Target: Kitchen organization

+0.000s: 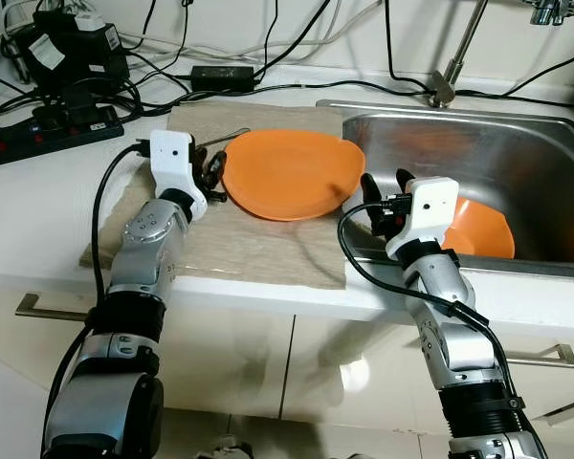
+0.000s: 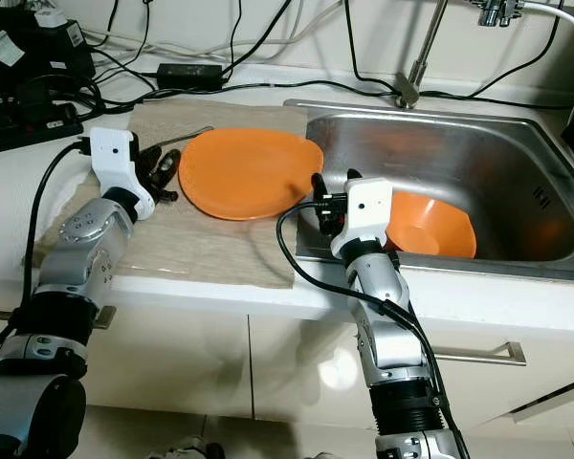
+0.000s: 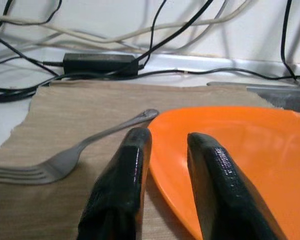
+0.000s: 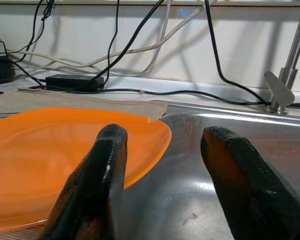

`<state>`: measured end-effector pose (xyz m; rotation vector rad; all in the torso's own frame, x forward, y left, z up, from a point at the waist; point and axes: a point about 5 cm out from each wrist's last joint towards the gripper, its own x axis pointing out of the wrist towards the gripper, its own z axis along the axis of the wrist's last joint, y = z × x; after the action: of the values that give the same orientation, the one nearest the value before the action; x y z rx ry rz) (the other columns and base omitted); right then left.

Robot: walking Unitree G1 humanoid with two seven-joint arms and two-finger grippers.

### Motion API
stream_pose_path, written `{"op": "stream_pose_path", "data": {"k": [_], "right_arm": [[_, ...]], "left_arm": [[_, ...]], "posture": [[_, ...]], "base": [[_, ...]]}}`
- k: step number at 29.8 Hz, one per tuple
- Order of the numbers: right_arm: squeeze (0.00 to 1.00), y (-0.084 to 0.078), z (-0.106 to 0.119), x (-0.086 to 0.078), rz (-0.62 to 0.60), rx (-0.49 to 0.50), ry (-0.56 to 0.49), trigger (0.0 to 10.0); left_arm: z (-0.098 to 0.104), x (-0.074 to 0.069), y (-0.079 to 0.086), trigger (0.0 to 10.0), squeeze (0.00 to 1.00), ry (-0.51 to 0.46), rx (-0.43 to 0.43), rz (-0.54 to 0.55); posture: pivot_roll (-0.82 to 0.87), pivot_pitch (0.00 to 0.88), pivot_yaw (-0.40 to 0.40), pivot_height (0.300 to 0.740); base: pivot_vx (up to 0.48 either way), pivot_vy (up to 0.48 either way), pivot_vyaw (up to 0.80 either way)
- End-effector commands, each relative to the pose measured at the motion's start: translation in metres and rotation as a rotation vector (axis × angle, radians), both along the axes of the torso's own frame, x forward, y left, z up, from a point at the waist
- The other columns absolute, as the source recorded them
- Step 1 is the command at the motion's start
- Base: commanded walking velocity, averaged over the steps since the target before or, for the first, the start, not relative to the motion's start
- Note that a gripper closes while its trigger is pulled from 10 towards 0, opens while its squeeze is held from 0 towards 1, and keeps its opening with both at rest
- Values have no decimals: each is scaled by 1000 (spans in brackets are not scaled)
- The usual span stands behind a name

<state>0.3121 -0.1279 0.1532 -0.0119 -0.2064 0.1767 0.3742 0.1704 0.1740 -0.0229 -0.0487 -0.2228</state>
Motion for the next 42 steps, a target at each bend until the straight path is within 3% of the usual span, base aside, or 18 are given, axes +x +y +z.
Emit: {"op": "stream_pose_path", "data": {"k": [1, 7, 15, 16, 17, 18, 21, 24, 25, 30, 33, 35, 42], "right_arm": [[0, -4, 2, 2, -18, 2, -11, 0], [0, -5, -1, -1, -21, 8, -5, 0], [0, -5, 0, -6, -30, -12, 6, 0], [0, -5, 2, -8, -35, -30, 12, 1451], [0, -5, 4, -10, -39, -46, 13, 10000], [0, -5, 6, -12, -41, -58, 10, 10000], [0, -9, 6, -17, -50, -65, 8, 10000], [0, -11, 6, -22, -55, -68, 6, 10000], [0, -14, 6, -29, -62, -74, 3, 10000], [0, -20, 4, -39, -86, -90, 15, 10000], [0, -19, -1, -45, -96, -86, 39, 10000], [0, -12, -3, -46, -95, -80, 52, 10000], [0, -13, -9, -44, -164, -59, 95, 10000]], "left_arm": [[2, -1, -2, 0, 0, -1, 9, -5], [-16, -12, -12, 0, 0, 87, 7, -87], [-16, -28, -22, 0, 0, 112, 43, -177], [-14, -30, -21, 0, 0, 112, 43, -165], [-11, -32, -21, 3686, 0, 110, 48, -164], [-8, -34, -19, 10000, 0, 99, 62, -152], [5, -34, -10, 10000, 0, 10, 41, -58], [10, -38, -7, 10000, 0, -22, 32, -30], [13, -48, -3, 10000, 0, -41, 19, 7], [-4, -67, -5, 10000, 0, 46, 1, 1], [-25, -81, -17, 10000, 0, 180, -46, -83], [-31, -86, -24, 10000, 0, 219, -18, -135], [-18, -77, -20, 10000, 0, 160, 29, -81]], "posture": [[-17, 0, 9, 740], [-16, 0, 20, 740], [-6, 0, 30, 740], [-5, 0, 26, 740], [-5, 0, 24, 740], [-5, 0, 24, 740], [-1, 0, 19, 740], [-2, 0, 15, 740], [-2, 0, 13, 740], [0, 0, 7, 740], [1, 0, 6, 740], [-1, 4, 7, 740], [-10, 7, 19, 740]], "base": [[0, 0, 0], [0, 0, 0], [0, 0, 0], [0, 0, 0], [0, 0, 0], [0, 0, 0], [0, 0, 0], [0, 0, 0], [0, 0, 0], [0, 0, 0], [0, 0, 0], [0, 0, 0], [0, 0, 0]]}}
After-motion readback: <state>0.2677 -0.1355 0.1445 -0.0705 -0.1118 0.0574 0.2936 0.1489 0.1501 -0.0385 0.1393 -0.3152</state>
